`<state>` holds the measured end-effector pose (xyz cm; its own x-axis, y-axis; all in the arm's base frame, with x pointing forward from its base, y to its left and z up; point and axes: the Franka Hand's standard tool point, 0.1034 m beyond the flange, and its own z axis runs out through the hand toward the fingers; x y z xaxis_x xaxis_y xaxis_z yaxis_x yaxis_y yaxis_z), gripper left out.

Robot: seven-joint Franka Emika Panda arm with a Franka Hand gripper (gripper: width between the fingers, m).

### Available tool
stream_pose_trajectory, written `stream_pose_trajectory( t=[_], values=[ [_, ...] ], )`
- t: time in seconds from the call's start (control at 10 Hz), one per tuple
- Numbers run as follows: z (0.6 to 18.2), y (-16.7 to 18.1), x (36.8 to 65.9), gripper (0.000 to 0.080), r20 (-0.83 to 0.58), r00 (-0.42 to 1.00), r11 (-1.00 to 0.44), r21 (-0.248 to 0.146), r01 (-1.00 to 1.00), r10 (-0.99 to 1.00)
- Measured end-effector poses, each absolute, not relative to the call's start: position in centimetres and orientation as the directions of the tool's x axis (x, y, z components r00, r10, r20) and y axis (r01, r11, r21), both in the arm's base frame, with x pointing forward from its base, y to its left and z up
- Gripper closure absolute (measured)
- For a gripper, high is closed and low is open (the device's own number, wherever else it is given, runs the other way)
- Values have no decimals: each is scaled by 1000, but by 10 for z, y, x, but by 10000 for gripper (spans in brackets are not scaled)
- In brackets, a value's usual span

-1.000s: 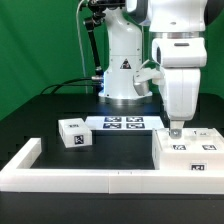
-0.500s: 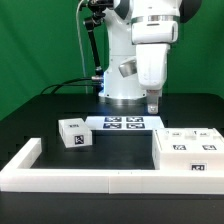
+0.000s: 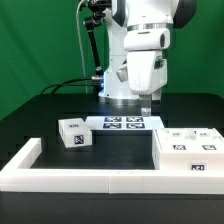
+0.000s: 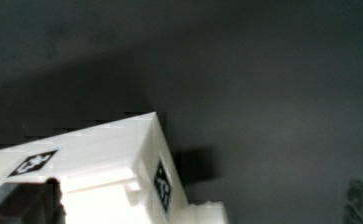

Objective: Assemble cabinet

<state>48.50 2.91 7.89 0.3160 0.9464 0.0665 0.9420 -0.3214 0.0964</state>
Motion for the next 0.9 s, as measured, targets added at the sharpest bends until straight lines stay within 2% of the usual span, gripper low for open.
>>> stream_pose_trajectory(
  t=[0.5,0.6,0.9],
  values=[
    [79,32,485,2,106,627,-635,63,770,772],
    [78,42,485,2,126,753,-762,43,647,646],
    [78,64,490,2,145,908,-917,-10,399,393]
  ],
)
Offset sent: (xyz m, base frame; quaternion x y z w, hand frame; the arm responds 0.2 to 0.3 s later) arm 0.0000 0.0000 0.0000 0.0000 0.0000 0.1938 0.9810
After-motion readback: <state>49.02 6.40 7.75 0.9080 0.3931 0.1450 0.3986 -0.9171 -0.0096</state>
